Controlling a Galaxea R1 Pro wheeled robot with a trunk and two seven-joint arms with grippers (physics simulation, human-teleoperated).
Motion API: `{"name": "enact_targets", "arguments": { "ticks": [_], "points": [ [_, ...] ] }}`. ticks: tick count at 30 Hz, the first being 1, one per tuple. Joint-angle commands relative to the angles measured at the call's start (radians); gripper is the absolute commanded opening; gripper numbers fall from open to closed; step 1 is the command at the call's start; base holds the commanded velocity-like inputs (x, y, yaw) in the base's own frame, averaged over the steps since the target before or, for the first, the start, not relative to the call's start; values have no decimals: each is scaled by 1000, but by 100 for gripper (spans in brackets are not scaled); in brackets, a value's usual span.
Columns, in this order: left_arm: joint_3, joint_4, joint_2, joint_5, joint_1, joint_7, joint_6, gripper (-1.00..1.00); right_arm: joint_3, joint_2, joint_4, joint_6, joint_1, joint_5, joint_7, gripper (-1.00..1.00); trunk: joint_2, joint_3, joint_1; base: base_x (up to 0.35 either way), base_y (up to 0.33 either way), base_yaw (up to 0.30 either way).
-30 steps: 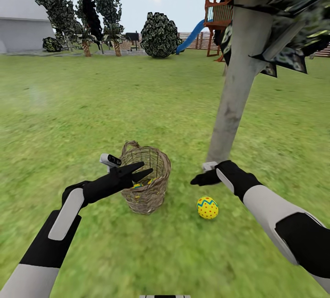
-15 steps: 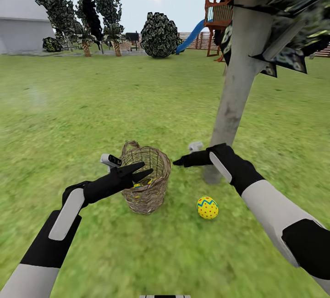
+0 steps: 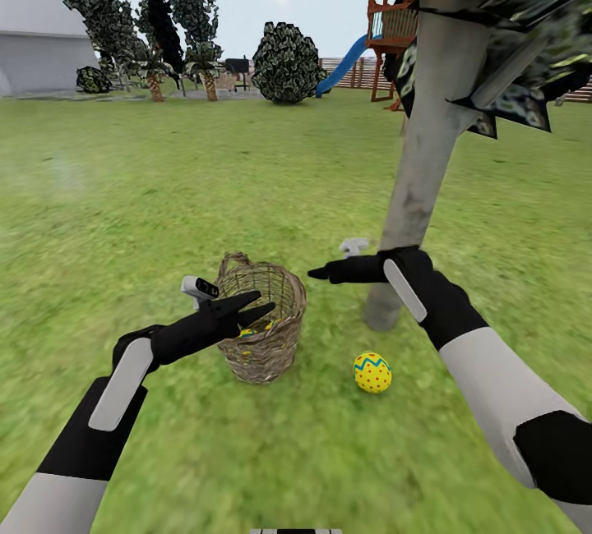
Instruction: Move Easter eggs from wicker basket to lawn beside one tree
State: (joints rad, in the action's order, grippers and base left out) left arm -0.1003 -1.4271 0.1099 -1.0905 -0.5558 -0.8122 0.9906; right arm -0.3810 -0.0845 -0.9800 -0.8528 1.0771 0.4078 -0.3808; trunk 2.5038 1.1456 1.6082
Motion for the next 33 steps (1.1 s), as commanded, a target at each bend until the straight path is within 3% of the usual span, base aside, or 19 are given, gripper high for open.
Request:
{"name": "enact_targets", "arguments": {
  "ticks": [1, 6, 11, 17, 22, 24, 27, 28, 33],
  "points": [
    [-1, 0, 0, -1, 0, -1, 3, 100, -1, 1, -16, -3, -5, -4, -4, 100, 0, 1, 0, 0, 0, 0],
    [3, -2, 3, -1, -1, -1, 2, 100, -2, 6, -45, -3, -34, -8, 0, 100, 0, 1, 0, 42, 32, 0],
    [33, -7, 32, -8, -1, -4, 3, 100, -2, 5, -44, -3, -42, -12, 2, 100, 0, 1, 0, 201, 196, 0],
    [90, -9, 43, -9, -1, -8, 4, 100, -4, 4, -42, -2, -43, -11, 4, 100, 0, 1, 0, 225, 226, 0],
    [142, -7, 91, -9, 1, -10, 6, 100, -4, 4, -38, -2, -43, -12, 7, 100, 0, 1, 0, 226, 228, 0],
    [180, -5, 109, -9, 5, -10, 6, 100, -5, 5, -35, -3, -46, -11, 19, 100, 0, 1, 0, 227, 231, 0],
    [220, -4, 114, -7, 9, -10, 8, 100, -6, 6, -34, -3, -53, -10, 44, 100, 0, 1, 0, 227, 232, 0],
    [250, -3, 117, -7, 15, -10, 9, 100, -7, 6, -34, -3, -54, -10, 57, 100, 0, 1, 0, 226, 237, 0],
    [303, -3, 120, -7, 32, -10, 11, 100, -7, 6, -34, -6, -68, -9, 67, 100, 0, 1, 0, 166, 177, 0]
  ]
}}
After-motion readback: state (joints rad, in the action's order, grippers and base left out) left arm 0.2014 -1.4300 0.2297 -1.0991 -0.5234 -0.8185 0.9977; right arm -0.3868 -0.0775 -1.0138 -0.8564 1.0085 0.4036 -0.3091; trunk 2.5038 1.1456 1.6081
